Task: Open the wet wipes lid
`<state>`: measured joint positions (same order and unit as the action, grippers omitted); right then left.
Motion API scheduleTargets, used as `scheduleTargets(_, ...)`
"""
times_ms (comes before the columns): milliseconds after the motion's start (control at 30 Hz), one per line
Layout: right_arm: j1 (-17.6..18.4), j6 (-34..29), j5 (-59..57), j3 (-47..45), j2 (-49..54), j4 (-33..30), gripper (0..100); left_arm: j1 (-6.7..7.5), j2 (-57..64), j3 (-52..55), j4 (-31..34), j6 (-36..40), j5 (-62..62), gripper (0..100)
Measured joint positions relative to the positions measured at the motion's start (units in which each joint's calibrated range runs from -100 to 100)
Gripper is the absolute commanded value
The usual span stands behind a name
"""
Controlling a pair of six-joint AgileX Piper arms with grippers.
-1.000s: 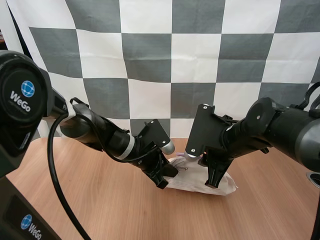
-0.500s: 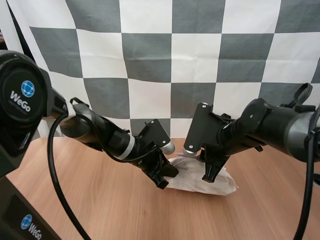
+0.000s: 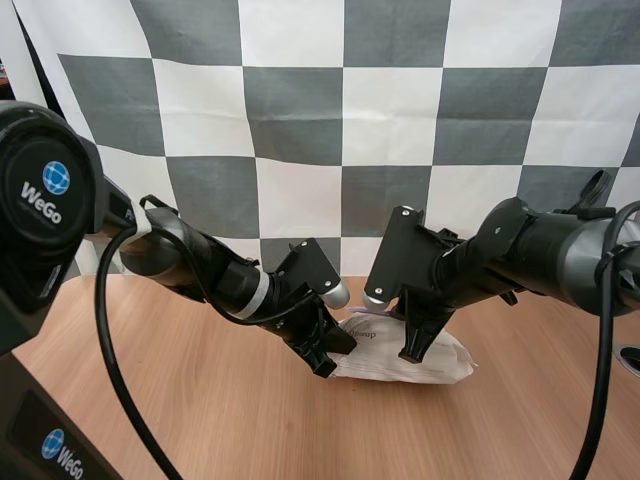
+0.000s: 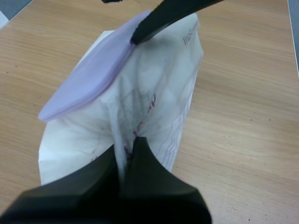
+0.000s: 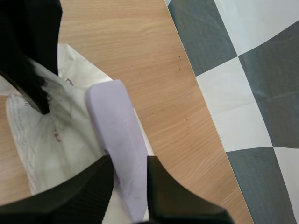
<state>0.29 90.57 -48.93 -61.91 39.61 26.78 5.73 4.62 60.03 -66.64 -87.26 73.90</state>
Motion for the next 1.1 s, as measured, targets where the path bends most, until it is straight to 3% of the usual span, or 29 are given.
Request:
scheduleTargets(67,0.00,0.00,-0.17,0.00,0.00,0.00,0,0.00,0.00,0.00,-0.10,0.00,0.00,0)
scheduleTargets(300,0.00,0.08,0.73,0.00,0.00,0.98,0,0.00,0.00,0.00,-0.10,0.00,0.00,0)
scheduleTargets(433,0.00,1.10,7.30,-0.13,0.00,1.55,0,0.00,0.00,0.00,0.17,0.00,0.14,0)
scheduleTargets(700,0.00,9.08,13.05,-0.13,-2.34,11.37,0,0.00,0.00,0.00,0.06,0.00,0.86,0)
scheduleTargets(833,0.00,9.42,14.83,0.75,-5.66,15.63,0,0.00,0.00,0.00,0.06,0.00,1.07,0)
scheduleTargets(1100,0.00,9.42,14.85,4.42,-11.16,17.55,0,0.00,0.00,0.00,0.06,0.00,1.07,0)
